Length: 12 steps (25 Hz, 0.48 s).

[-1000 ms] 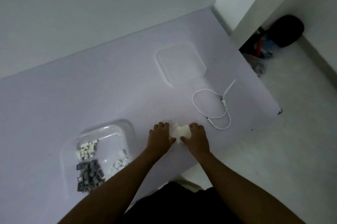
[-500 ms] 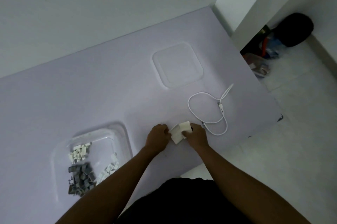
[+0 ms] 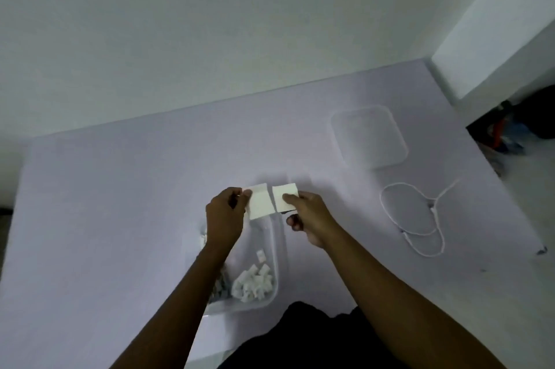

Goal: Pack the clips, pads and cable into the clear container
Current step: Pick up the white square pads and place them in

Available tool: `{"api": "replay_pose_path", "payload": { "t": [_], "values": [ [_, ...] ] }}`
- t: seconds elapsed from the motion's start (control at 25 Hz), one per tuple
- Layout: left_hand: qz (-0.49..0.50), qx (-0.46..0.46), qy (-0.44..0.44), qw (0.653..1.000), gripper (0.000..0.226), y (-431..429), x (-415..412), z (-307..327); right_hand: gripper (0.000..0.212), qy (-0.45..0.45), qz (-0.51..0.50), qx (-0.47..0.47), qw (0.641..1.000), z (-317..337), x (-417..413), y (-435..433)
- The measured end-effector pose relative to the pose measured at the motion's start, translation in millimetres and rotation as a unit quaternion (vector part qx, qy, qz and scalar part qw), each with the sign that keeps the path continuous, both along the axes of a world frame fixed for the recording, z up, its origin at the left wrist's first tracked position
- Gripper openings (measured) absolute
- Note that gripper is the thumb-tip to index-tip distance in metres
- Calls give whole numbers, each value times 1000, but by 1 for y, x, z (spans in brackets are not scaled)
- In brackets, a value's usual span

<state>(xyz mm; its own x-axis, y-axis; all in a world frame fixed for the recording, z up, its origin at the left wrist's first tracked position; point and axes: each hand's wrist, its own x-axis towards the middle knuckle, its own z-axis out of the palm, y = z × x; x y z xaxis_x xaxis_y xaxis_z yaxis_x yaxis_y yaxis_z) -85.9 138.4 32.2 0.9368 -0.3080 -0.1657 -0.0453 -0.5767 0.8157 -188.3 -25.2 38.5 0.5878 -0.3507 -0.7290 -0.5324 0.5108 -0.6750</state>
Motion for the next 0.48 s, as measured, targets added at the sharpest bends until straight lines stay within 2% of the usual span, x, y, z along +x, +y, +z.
{"api": "replay_pose_path", "payload": {
  "t": [0.12, 0.24, 0.36, 0.48],
  "values": [
    [27, 83, -8, 996, 21, 60, 14, -7, 19, 36, 66, 9, 997, -1, 27, 56],
    [-4, 153, 4, 988, 18, 94, 14, -22, 18, 97, 43, 7, 994, -23, 39, 100],
    [-72, 196, 22, 978, 22, 98, 14, -38, 23, 165, 23, -55, 985, -51, 37, 115],
    [-106, 219, 49, 969, 21, 88, 10, -52, 18, 202, 11, -118, 972, -56, 35, 118]
  ]
}}
